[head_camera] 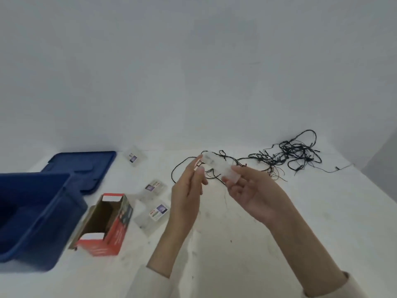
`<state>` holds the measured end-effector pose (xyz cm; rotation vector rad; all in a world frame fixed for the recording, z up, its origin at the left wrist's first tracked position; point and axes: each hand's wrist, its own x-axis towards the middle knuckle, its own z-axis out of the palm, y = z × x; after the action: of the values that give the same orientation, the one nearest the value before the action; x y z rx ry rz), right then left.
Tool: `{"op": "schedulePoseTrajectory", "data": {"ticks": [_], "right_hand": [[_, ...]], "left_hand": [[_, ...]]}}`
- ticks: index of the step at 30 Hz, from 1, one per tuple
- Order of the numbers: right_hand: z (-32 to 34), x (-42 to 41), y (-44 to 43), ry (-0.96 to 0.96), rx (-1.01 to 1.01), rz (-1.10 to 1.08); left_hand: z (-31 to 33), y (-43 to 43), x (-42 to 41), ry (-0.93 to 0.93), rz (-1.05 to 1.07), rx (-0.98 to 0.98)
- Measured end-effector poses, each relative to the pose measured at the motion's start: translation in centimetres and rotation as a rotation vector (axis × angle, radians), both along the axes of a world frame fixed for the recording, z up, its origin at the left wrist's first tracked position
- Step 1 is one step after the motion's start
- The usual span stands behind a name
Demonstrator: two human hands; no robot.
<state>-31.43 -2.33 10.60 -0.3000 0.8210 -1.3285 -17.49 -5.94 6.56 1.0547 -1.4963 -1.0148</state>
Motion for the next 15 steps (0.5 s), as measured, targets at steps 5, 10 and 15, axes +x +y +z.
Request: {"op": "schedulePoseTrajectory", "data": {"ticks": [5, 10, 15], "right_hand": [[0.2, 3.3, -0.3, -0.106, -0.144, -0.188], [-1.6, 3.2, -0.8, 1.565, -0.633, -0.38], [-1.0, 0.1, -1.3, 1.704, -0.477, 0.257]], "left_hand": [[-2.6, 1.0, 0.0, -0.291, -0.04, -0.094], [-0.3, 1.8, 0.4, -0.788, -0.086, -0.312], [3.9, 0.3, 2.4, -0.902, -0.182, -0.372]]}}
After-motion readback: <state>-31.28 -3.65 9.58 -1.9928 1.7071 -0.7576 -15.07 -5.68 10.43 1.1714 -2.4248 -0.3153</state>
